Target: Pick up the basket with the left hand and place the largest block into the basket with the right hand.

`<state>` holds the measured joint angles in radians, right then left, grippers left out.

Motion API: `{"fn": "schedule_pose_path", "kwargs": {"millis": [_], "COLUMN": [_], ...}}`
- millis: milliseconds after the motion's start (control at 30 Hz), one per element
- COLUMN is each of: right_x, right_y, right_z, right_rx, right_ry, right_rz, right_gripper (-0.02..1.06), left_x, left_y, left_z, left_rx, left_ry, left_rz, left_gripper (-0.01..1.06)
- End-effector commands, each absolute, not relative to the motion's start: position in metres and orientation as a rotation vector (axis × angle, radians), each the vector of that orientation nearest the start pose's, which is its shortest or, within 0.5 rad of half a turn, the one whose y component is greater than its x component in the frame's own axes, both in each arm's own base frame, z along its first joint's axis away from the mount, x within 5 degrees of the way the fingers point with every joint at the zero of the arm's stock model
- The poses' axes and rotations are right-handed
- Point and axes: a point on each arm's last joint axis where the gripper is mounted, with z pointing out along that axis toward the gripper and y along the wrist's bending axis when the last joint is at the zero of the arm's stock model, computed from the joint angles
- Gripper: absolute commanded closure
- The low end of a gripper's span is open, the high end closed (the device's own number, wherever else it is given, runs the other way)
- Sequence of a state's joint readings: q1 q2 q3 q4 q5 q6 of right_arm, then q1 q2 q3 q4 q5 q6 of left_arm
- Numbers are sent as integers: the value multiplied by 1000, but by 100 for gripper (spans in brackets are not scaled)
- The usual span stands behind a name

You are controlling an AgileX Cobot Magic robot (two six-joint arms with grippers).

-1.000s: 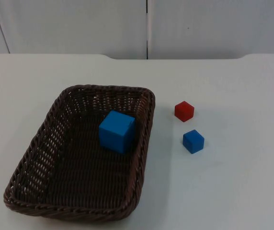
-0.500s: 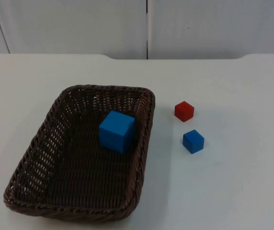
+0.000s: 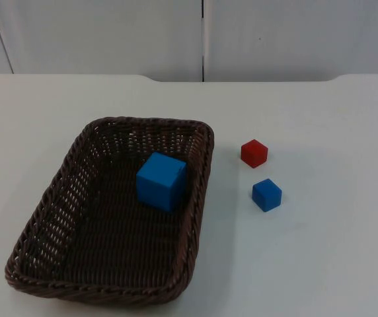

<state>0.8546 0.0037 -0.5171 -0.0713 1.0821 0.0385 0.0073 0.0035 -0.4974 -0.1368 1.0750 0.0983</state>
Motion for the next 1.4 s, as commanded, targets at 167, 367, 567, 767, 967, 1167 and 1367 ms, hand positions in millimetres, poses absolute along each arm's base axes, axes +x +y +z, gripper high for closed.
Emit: {"fn": "schedule_pose_path", "kwargs": {"millis": [167,367,567,767,967,1167,1367], "right_x": [-1,-2,-3,-4,-5,-6,-6], "right_y": [-9,-9,-9,-8,-8,-7,-7], "right_z": [280,280,280,280,280,280,280], "right_rx": [-819,-714,-542,-399,-331,-252,-156], "right_ry": [1909,1942,1985,2012,2022,2032,2040], "right_rz": [464,400,294,209,167,118,60], "right_gripper": [-1,-1,-1,-1,-1,-1,-1], "left_x": [-5,-5,-5,-5,-5,-5,-5], "left_y": [-11,-11,-11,-11,-11,-11,-11], "left_z": [275,275,275,275,275,275,275], "left_rx": [76,76,76,76,76,76,76], "left_ry": [2058,2058,2058,2058,2058,2058,2058], "left_rz": [-97,-97,-97,-97,-97,-97,-97], "left_gripper": [0,0,0,0,0,0,0]}}
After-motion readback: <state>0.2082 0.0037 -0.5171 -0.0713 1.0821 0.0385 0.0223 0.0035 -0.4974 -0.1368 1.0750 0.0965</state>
